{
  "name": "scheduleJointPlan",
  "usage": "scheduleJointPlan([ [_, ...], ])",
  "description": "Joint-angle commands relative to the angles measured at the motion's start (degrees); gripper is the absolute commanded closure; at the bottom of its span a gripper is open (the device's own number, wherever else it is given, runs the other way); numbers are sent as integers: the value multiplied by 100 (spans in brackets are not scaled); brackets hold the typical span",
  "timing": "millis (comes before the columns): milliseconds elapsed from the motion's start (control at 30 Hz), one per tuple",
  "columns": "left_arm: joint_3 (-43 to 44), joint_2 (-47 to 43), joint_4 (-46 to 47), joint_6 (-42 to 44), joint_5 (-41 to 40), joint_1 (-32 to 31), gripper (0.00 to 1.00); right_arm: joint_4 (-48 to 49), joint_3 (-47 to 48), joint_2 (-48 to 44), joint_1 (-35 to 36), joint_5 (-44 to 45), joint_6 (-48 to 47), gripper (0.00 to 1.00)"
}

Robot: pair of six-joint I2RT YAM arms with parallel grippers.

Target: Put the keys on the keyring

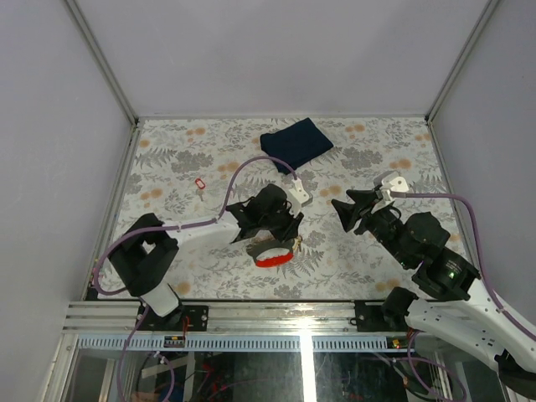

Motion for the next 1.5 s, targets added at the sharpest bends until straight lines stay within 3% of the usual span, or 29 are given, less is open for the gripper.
scheduleJointPlan([
  [0, 73, -138, 658, -208, -134, -27, 63, 129, -68, -65, 35, 379, 202, 47],
  [133, -156, -499, 847, -328, -279, -25, 45, 192, -202, -68, 29, 845, 327, 47],
  [167, -233, -659, 906, -392, -333, -27, 35, 221, -242, -64, 31, 929, 319, 46],
  [200, -299, -837, 943, -444, -331, -27, 15, 286, -289, -65, 33, 980, 300, 43],
  [233, -348, -1047, 965, -490, -292, -28, 2, 364, -346, -64, 29, 1040, 286, 40],
  [267, -391, -1366, 1035, -587, -177, -27, 0, 532, -419, -53, 32, 1183, 339, 37],
  [433, -686, -2486, 1790, -1463, 334, -72, 0, 1566, -898, 272, 35, 1888, 753, 28],
  [567, -688, -2773, 2629, -2144, 656, -316, 0, 2777, -1240, 1011, 36, 2114, 1601, 20],
  [767, -32, -2198, 3209, -1654, 754, -1494, 0, 3418, -1015, 2619, 34, 2017, 3159, 9],
  [867, 305, -1793, 3375, -1545, 1018, -1755, 0, 3266, -733, 3184, 36, 1879, 3657, 1],
  [1100, 920, -1026, 3441, -1187, 1430, -1956, 0, 2710, -348, 3475, 225, 2001, 4044, 1],
  [1300, 1130, -948, 3247, -822, 1919, -1960, 0, 2453, -340, 3545, 225, 1926, 4449, 1],
  [1467, 1305, -941, 2894, -555, 2018, -1959, 0, 1493, 192, 3832, 221, 1871, 4684, 1],
])
